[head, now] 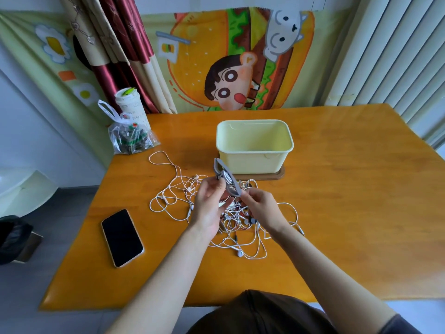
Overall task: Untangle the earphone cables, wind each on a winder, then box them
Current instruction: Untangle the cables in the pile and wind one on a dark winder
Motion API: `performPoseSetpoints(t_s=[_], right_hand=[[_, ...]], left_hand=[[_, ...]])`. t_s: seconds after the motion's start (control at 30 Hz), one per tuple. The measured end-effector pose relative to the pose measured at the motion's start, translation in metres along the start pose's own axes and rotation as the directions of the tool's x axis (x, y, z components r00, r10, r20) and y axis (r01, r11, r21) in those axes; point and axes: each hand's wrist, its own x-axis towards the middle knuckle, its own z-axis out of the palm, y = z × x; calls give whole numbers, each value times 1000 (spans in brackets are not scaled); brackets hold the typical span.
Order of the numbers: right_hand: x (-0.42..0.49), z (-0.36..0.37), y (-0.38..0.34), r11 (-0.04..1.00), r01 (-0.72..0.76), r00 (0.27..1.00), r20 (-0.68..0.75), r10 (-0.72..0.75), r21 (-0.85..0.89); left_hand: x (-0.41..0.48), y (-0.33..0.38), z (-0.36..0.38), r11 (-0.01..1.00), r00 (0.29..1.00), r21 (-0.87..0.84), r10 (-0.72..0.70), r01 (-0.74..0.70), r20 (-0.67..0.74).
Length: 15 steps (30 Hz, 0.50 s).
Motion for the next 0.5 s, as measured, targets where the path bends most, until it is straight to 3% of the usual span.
performPoseSetpoints(t_s=[0.1, 0.2, 0.3, 0.5], right_hand=[[-6, 6, -2, 987, 69, 997, -15, -72, -144], [-9, 9, -9, 956, 148, 988, 6, -151, -254], [-8, 7, -16, 923, 211, 977, 32, -212, -321], [5, -15, -22, 905, 177, 981, -1, -193, -386]], left_hand=[[8, -2, -3, 995, 990, 91, 58, -46, -129], [13, -6, -8, 933, 963, 335, 199, -130, -182], [16, -8, -15, 731, 929, 637, 365, -245, -61], [17, -11, -31, 563, 924, 771, 372, -298, 85]])
